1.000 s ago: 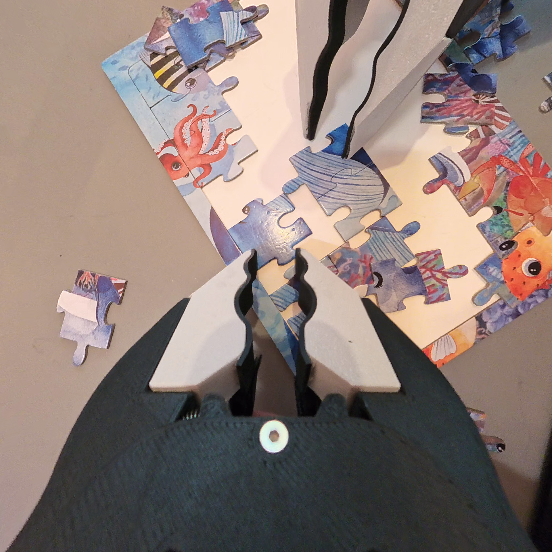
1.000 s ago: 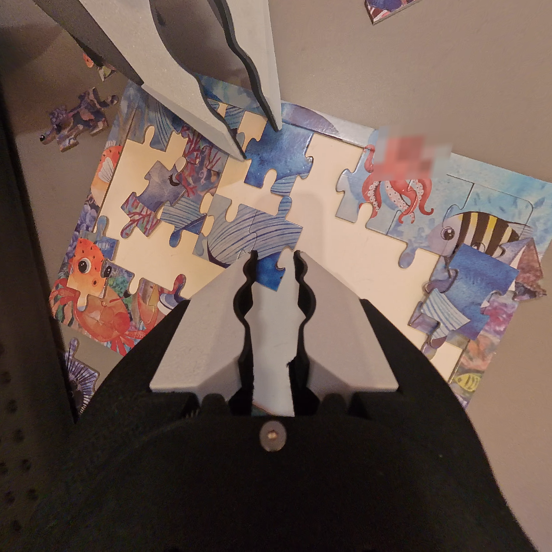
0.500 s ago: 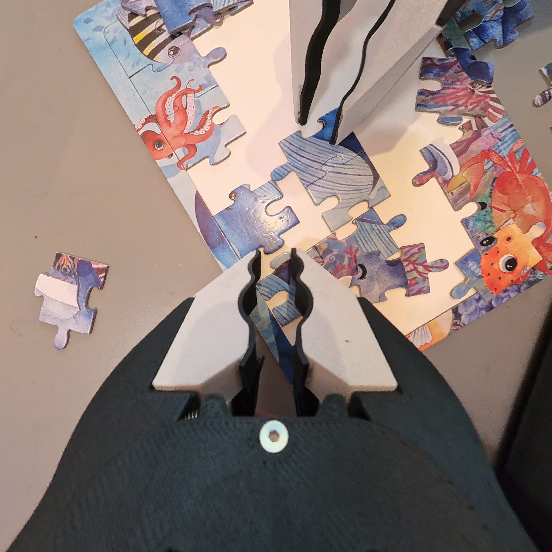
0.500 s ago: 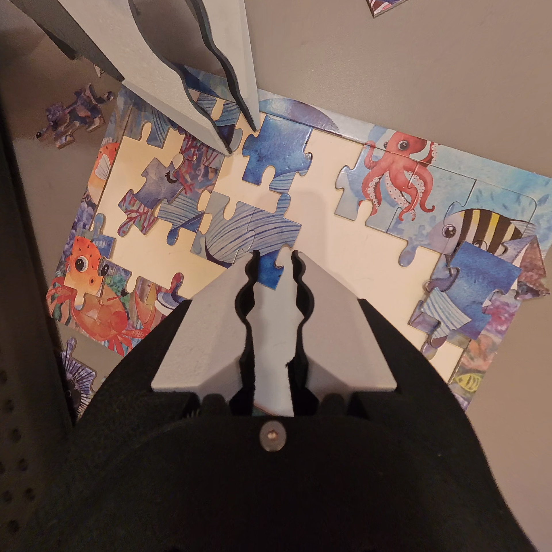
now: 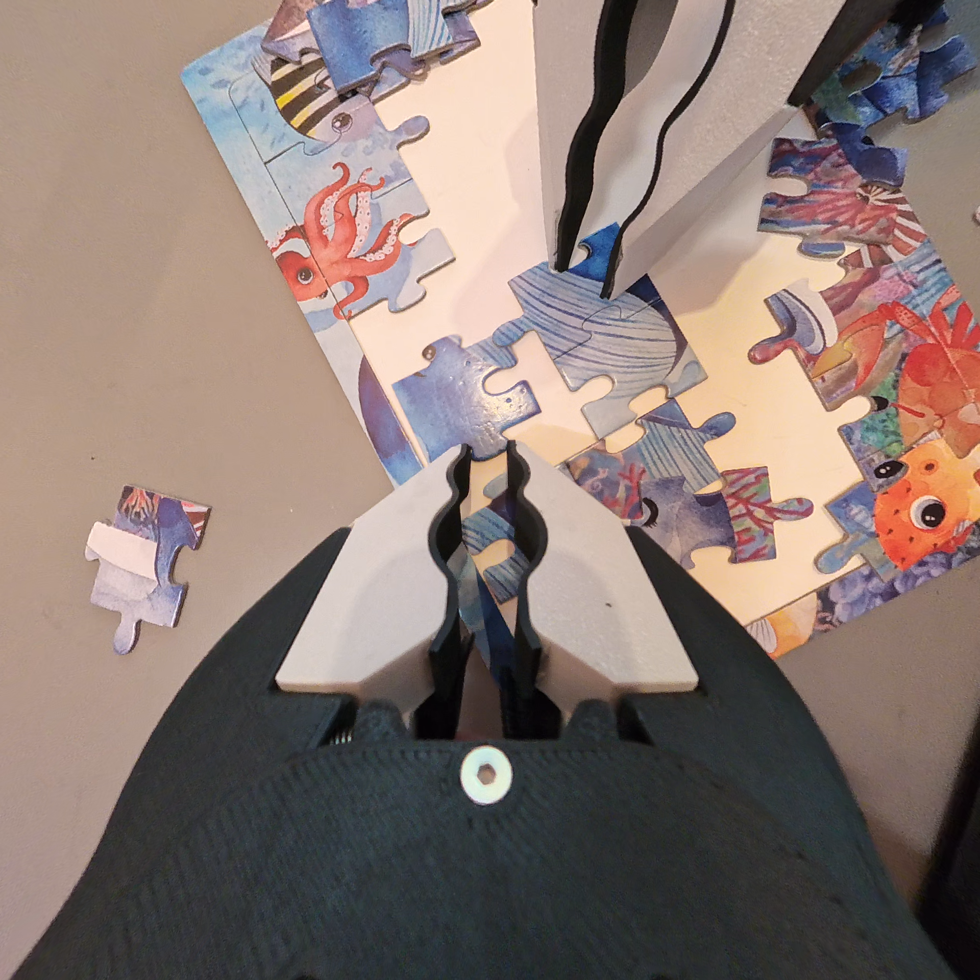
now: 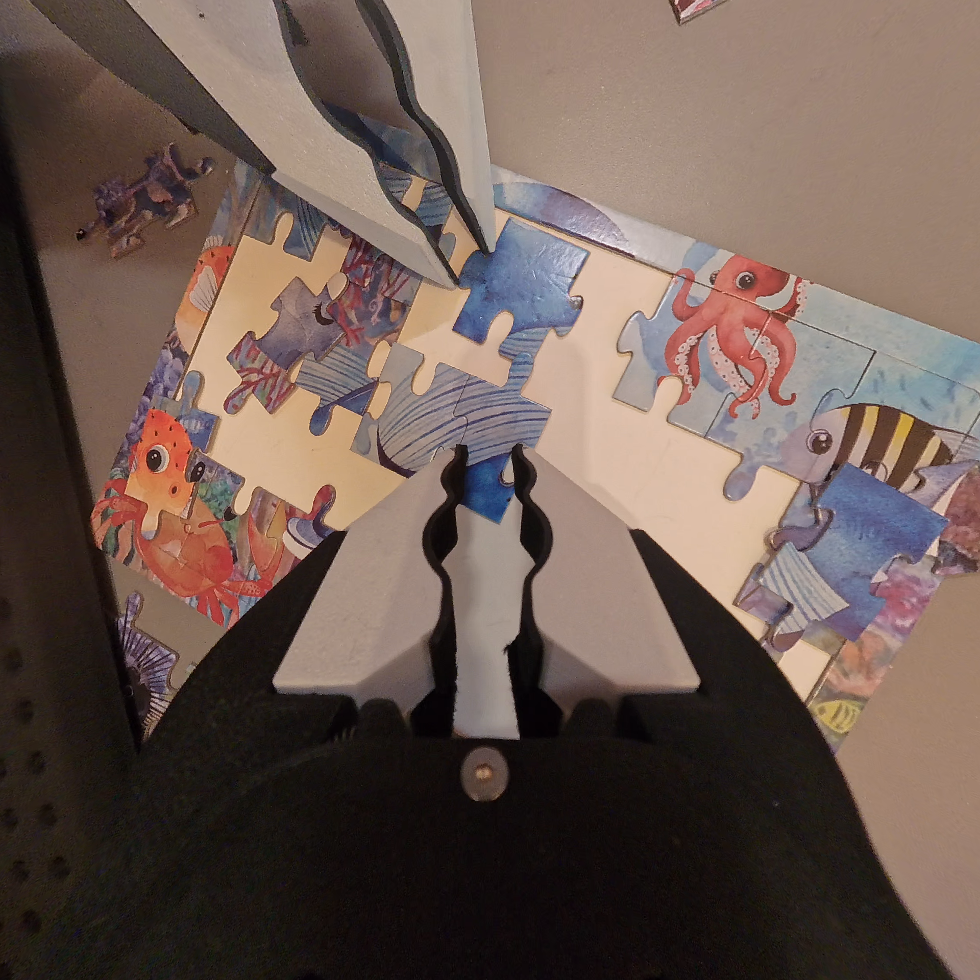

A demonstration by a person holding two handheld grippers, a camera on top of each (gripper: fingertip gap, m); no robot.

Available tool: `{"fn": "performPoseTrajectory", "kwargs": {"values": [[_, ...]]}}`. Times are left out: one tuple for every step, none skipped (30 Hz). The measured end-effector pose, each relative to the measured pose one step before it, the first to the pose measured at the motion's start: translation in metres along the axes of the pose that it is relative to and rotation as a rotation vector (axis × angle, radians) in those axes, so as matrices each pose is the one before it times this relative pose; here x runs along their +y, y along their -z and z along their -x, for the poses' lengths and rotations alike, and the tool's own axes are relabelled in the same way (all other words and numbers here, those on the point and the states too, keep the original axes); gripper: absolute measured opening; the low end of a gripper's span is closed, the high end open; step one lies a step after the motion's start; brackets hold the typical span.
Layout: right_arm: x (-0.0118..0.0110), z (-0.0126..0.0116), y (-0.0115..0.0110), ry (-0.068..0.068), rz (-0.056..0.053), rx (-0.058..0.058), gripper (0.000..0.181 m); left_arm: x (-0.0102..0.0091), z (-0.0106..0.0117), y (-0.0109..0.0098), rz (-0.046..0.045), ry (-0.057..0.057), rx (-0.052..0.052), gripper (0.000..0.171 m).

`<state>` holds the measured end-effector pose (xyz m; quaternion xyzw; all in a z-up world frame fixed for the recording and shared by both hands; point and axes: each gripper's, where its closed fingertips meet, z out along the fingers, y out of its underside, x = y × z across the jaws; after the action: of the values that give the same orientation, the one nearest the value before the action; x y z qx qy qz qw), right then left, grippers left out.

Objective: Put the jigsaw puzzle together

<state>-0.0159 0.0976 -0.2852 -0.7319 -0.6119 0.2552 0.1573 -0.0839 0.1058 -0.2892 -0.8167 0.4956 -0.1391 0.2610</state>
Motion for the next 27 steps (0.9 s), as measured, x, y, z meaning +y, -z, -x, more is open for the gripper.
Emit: {"fn": "performPoseTrajectory", "kwargs": {"values": [[0.00004, 0.00009, 0.00004, -0.0001, -0.0003, -0.0007, 0.016, -0.00099, -0.00009, -0.00056, -0.00442, 0.0015, -0.0002, 0.011], [0.00002, 0.00007, 0.00004, -0.0004, -0.0003, -0.0011, 0.017, -0.00100, -0.00055, -0.00070, -0.00386, -0.0003, 0.0033, 0.012], [0.00000, 0.00005, 0.00000, 0.0001, 0.0000, -0.0004, 0.017, -0.00101, 0.00008, -0.00059, -0.00406, -0.0006, -0.0007, 0.012], [0.00000, -0.00001, 0.00000, 0.0000, 0.0000, 0.0001, 0.017, -0.00102, 0.00017, -0.00084, -0.00391, -0.0013, -0.0017, 0.012], [0.00003, 0.00005, -0.00001, 0.0002, 0.0000, 0.0002, 0.017, -0.00134, 0.00040, -0.00081, -0.00515, 0.0014, -0.0024, 0.012], [-0.00004, -0.00002, -0.00006, 0.0008, 0.0001, 0.0005, 0.017, -0.00135, 0.00021, -0.00096, -0.00431, 0.0014, -0.0012, 0.012], [0.00001, 0.00016, 0.00008, 0.0004, 0.0002, 0.0002, 0.016, -0.00162, -0.00004, -0.00118, -0.00672, -0.0026, -0.0022, 0.012], [0.00004, -0.00001, 0.00002, 0.0000, 0.0003, 0.0000, 0.016, -0.00147, -0.00012, -0.00104, -0.00422, -0.0009, -0.0015, 0.012], [0.00013, 0.00005, 0.00005, 0.0004, 0.0008, 0.0002, 0.016, -0.00106, -0.00054, -0.00084, -0.00158, 0.0009, 0.0016, 0.013], [0.00014, -0.00002, 0.00009, 0.0004, 0.0004, -0.0001, 0.017, -0.00101, -0.00039, -0.00038, -0.00304, -0.0009, 0.0003, 0.014], [0.00015, 0.00005, 0.00007, 0.0005, 0.0003, 0.0001, 0.016, -0.00023, -0.00009, -0.00026, -0.00054, -0.0020, -0.0010, 0.015], [0.00003, 0.00001, 0.00000, 0.0007, 0.0001, 0.0003, 0.016, 0.00004, 0.00017, 0.00001, 0.00028, 0.0011, -0.0002, 0.014], [-0.00006, 0.00004, -0.00006, 0.0003, 0.0000, 0.0004, 0.016, 0.00014, 0.00015, 0.00009, 0.00023, 0.0008, -0.0002, 0.014], [-0.00005, -0.00004, 0.00008, 0.0001, 0.0000, 0.0004, 0.016, 0.00002, 0.00005, 0.00000, 0.00039, 0.0003, 0.0001, 0.014], [0.00000, -0.00013, 0.00000, 0.0005, 0.0000, 0.0007, 0.016, 0.00000, 0.00003, 0.00007, 0.00169, -0.0003, -0.0001, 0.014], [0.00000, -0.00022, 0.00003, 0.0004, -0.0004, 0.0006, 0.016, 0.00009, -0.00015, 0.00002, 0.00165, -0.0017, -0.0004, 0.014], [-0.00019, -0.00041, 0.00012, 0.0016, -0.0006, 0.0024, 0.015, 0.00014, 0.00000, 0.00005, 0.00148, 0.0001, -0.0004, 0.015], [-0.00035, -0.00081, 0.00001, 0.0025, -0.0013, 0.0055, 0.015, 0.00004, 0.00066, 0.00001, 0.00107, -0.0010, -0.0055, 0.012], [-0.00074, -0.00102, 0.00012, 0.0002, -0.0040, 0.0062, 0.016, 0.00001, -0.00001, -0.00002, 0.00112, -0.0004, -0.0004, 0.012], [-0.00118, -0.00077, 0.00039, -0.0009, -0.0066, 0.0046, 0.017, 0.00010, -0.00004, 0.00005, 0.00069, 0.0009, -0.0001, 0.012], [-0.00179, -0.00079, 0.00078, 0.0006, -0.0105, 0.0050, 0.019, -0.00001, 0.00007, 0.00011, 0.00036, -0.0001, -0.0004, 0.012], [-0.00132, -0.00089, 0.00068, -0.0006, -0.0082, 0.0059, 0.022, 0.00005, 0.00003, 0.00002, 0.00034, -0.0002, -0.0001, 0.012], [-0.00023, -0.00133, 0.00010, -0.0037, -0.0009, 0.0072, 0.026, 0.00003, 0.00013, 0.00000, 0.00048, 0.0005, -0.0005, 0.012], [0.00099, -0.00028, -0.00032, -0.0031, 0.0051, -0.0007, 0.027, 0.00000, 0.00014, -0.00003, 0.00078, 0.0007, -0.0010, 0.012], [0.00159, 0.00091, -0.00076, -0.0025, 0.0076, -0.0072, 0.025, -0.00001, 0.00008, -0.00004, 0.00098, 0.0017, -0.0005, 0.012], [0.00079, -0.00011, -0.00069, -0.0033, 0.0032, -0.0006, 0.025, 0.00003, 0.00002, 0.00000, 0.00070, 0.0005, -0.0007, 0.011], [-0.00012, 0.00037, 0.00023, -0.0037, -0.0009, -0.0022, 0.025, 0.00003, 0.00012, -0.00003, 0.00125, 0.0019, -0.0009, 0.011]]}}
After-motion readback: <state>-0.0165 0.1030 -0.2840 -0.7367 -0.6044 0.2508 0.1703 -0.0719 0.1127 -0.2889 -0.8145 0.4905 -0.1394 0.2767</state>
